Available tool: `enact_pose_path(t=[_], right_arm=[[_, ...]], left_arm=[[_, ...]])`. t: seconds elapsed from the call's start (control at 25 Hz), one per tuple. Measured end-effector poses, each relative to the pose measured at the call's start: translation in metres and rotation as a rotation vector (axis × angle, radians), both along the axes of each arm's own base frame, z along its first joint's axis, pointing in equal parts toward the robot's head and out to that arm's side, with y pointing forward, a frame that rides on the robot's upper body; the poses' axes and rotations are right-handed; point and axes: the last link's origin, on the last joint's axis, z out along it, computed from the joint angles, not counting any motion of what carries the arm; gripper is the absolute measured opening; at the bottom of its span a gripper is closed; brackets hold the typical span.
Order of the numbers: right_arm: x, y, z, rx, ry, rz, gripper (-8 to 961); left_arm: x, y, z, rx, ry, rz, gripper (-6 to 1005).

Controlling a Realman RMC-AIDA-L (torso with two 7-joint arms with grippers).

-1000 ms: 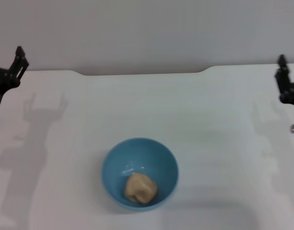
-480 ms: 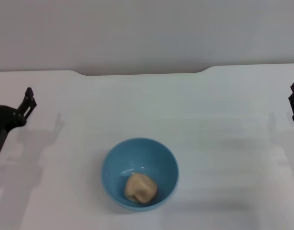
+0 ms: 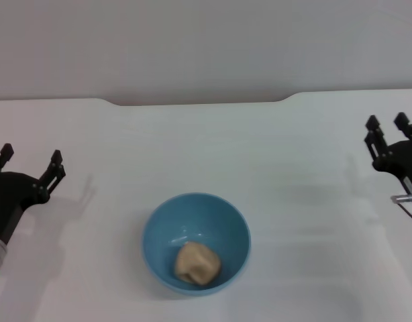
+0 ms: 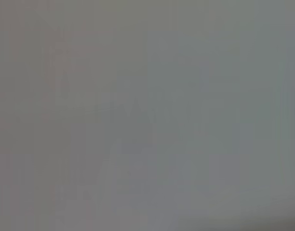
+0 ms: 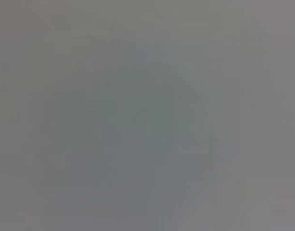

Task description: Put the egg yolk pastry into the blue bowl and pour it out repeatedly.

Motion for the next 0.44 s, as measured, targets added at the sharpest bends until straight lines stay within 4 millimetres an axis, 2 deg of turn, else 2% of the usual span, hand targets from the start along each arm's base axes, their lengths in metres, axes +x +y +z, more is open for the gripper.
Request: enact_pose_path(t=[0.44], right_arm=[[-0.009, 0.010, -0.003, -0.021, -0.011, 0.027, 455]], left_arm=[[0.000, -0.009, -0.007, -0.027, -0.004, -0.004, 865]])
